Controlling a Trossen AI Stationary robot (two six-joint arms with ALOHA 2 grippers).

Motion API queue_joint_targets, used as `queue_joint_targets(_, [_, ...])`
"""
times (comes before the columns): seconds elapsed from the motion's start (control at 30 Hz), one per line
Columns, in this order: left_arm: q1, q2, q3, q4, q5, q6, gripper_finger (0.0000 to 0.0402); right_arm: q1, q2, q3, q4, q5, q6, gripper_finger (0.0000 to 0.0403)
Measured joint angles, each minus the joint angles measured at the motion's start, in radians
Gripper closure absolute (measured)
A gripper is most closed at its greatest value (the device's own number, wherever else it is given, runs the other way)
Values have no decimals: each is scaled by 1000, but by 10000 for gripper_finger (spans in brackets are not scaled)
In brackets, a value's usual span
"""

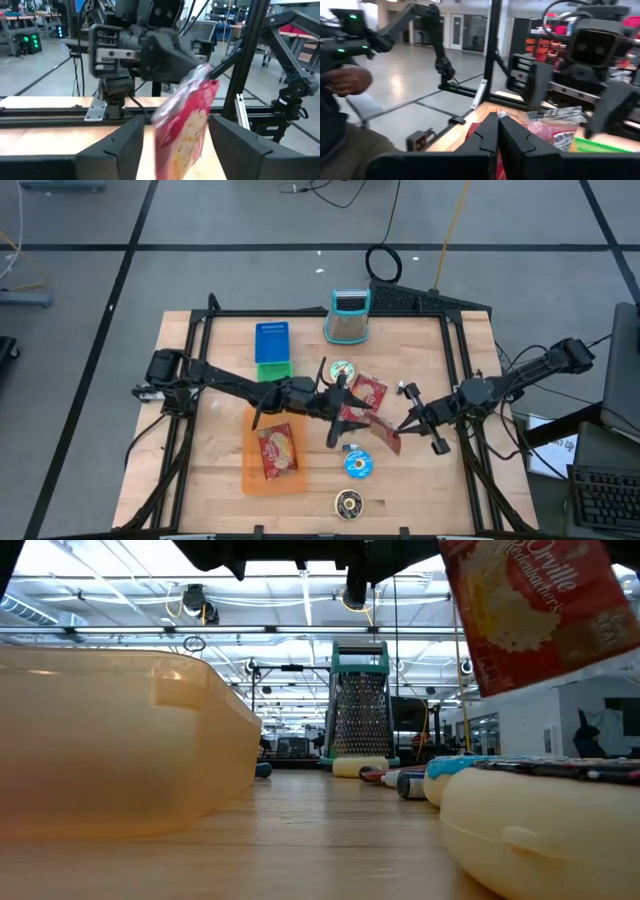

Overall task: Pick & Place Food Item
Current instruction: Put the bottom red popcorn bag into the orange bin

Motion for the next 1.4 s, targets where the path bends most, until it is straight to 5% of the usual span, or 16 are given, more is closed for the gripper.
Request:
queue_joint_targets(0.3, [3,0,0,23,18,-21,224,0,67,0,105,-43,-13,403])
queue_joint_targets(0.43, [-1,0,0,29,85,-30,222,-6,116,0,185,-43,-19,403])
queue_joint_targets(1.13, [-11,-1,-1,54,79,16,234,-58,331,0,487,-146,62,403])
queue_joint_targets(1.4, [-12,-1,-1,53,116,31,331,-65,335,0,497,-147,70,403])
